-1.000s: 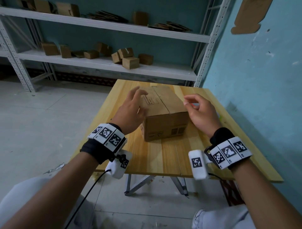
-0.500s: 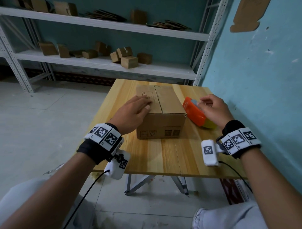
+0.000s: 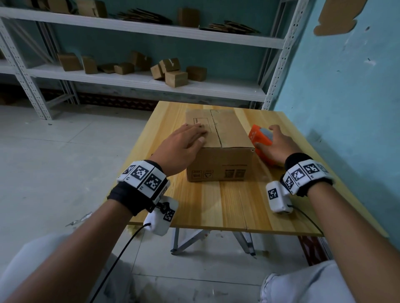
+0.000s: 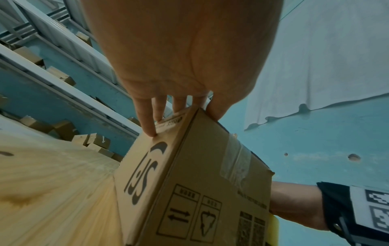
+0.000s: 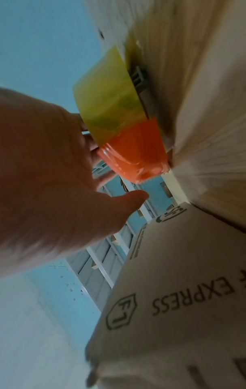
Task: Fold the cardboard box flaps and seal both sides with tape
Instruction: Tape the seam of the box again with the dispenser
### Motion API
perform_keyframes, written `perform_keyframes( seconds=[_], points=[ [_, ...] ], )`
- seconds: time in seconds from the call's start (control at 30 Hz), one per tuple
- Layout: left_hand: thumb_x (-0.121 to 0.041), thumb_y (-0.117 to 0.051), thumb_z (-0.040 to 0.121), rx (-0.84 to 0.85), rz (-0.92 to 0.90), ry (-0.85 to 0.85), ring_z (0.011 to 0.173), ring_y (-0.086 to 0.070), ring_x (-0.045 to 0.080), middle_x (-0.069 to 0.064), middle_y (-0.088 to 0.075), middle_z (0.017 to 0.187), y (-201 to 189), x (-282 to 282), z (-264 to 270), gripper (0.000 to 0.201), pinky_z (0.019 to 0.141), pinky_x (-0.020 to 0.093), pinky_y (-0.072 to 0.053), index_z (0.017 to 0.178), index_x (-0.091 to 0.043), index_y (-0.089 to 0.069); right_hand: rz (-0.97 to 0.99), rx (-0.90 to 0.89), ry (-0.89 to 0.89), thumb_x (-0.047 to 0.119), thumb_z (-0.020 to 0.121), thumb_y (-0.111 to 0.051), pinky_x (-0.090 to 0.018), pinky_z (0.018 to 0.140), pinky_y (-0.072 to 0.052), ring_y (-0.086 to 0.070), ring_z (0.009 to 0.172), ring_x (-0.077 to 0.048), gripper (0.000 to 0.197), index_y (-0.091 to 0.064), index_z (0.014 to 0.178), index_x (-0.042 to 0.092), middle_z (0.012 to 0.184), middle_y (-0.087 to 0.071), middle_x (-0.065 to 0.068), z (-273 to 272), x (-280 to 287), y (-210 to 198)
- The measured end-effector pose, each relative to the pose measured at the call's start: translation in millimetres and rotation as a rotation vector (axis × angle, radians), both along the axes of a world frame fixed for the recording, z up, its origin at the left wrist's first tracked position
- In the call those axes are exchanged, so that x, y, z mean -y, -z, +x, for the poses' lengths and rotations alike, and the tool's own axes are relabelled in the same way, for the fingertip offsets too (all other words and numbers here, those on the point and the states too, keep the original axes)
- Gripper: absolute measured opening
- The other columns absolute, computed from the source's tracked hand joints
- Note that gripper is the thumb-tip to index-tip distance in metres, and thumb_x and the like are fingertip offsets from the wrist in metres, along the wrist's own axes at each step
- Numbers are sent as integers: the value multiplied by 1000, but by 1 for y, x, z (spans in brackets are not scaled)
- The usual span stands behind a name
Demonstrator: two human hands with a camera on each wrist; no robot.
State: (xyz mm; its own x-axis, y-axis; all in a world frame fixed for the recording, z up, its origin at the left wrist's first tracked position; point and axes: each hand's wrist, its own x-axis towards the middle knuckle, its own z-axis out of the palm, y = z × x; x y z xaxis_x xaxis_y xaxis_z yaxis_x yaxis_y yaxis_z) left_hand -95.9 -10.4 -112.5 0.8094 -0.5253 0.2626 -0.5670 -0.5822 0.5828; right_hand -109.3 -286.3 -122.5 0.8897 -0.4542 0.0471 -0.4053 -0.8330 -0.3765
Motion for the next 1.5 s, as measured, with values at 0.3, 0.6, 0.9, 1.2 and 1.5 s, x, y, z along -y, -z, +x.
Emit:
perform_keyframes(
  seconds=[0.3, 0.6, 0.9, 1.2, 1.5],
  points=[
    [-33, -37, 102, -4, -7, 0, 147, -13, 17, -3, -30, 155, 1, 0, 1, 42, 117, 35, -15, 142, -23, -42, -27, -44, -22, 51, 94, -54, -51, 94, -49, -60, 108, -39, 67, -27, 146, 19, 130, -57, -20, 6, 4, 2],
    [-33, -38, 101, 2, -2, 6, 145, -18, 16, -4, -34, 153, 0, 0, 1, 42, 111, 28, -18, 141, -23, -43, -9, -41, -38, 46, 88, -66, -40, 78, -51, -60, 98, -36, 65, -31, 137, 21, 124, -57, -19, -2, 8, 2],
    [-31, -38, 102, 35, 26, -1, 138, -31, 16, -4, -38, 149, -4, 2, 1, 40, 101, 24, -25, 140, -23, -45, 86, 142, -30, 32, 93, -55, -33, 84, -42, -56, 101, -28, 37, -54, 130, 27, 112, -59, -3, -36, 28, -24],
    [-27, -40, 101, 65, 32, -7, 134, -36, 16, -3, -42, 146, -5, 4, 0, 38, 104, 29, -32, 138, -20, -48, 346, 660, 24, 61, 92, -49, -25, 65, -39, -52, 70, -13, 43, -61, 72, 25, 68, -55, 9, -64, 31, -48],
    [-26, -45, 99, 164, 2, 12, 128, -43, 19, 3, -52, 136, -9, 4, 2, 34, 100, 28, -33, 129, -17, -58, 231, 786, -159, 61, 91, -53, -15, 61, -49, -63, 67, 4, 44, -65, 93, 19, 75, -65, 9, -74, -5, -66]
  ],
)
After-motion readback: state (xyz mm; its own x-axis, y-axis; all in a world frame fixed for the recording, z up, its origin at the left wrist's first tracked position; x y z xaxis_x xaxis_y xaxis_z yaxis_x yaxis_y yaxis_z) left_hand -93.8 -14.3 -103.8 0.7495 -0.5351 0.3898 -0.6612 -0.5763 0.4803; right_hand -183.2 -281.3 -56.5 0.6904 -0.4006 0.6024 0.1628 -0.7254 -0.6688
